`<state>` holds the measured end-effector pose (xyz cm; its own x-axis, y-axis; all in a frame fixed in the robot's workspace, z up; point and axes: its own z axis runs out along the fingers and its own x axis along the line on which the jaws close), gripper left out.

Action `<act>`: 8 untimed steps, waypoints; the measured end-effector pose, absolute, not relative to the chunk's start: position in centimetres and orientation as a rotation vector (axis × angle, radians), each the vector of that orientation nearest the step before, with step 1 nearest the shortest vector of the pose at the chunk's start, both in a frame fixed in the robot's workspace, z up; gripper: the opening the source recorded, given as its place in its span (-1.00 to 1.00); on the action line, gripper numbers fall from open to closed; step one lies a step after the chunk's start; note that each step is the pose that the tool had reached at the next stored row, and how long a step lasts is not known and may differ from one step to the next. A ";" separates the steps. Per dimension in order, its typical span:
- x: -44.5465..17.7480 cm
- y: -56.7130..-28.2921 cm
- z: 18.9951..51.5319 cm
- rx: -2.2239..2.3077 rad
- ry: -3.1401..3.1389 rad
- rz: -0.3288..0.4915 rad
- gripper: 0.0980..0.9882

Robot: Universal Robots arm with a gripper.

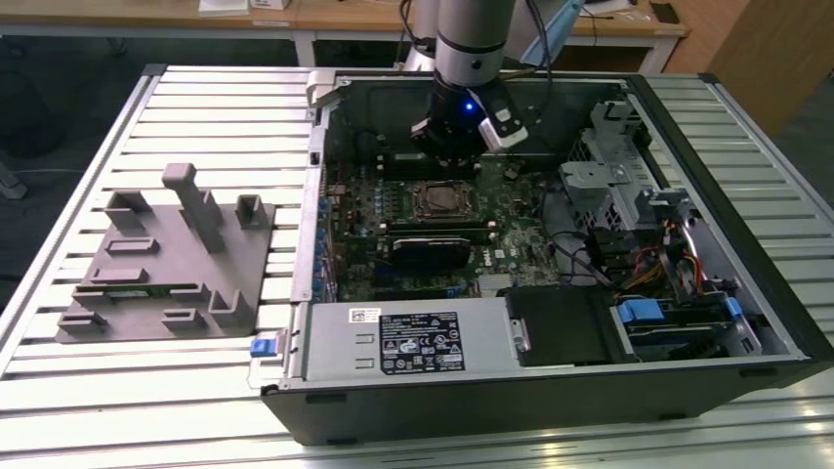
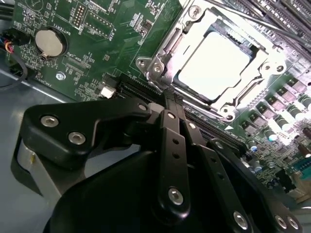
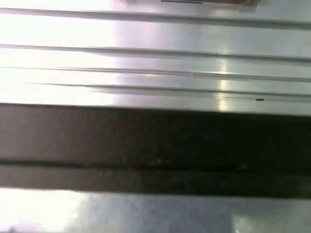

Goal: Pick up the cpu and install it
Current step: 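Install the first cpu locking lever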

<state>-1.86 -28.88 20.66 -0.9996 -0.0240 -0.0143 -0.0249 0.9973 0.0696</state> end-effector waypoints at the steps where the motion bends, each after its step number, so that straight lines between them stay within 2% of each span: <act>1: -1.9 -28.9 20.7 -0.038 3.126 0.109 -0.98; 8: -1.9 -29.0 20.6 -0.038 3.126 0.109 -0.98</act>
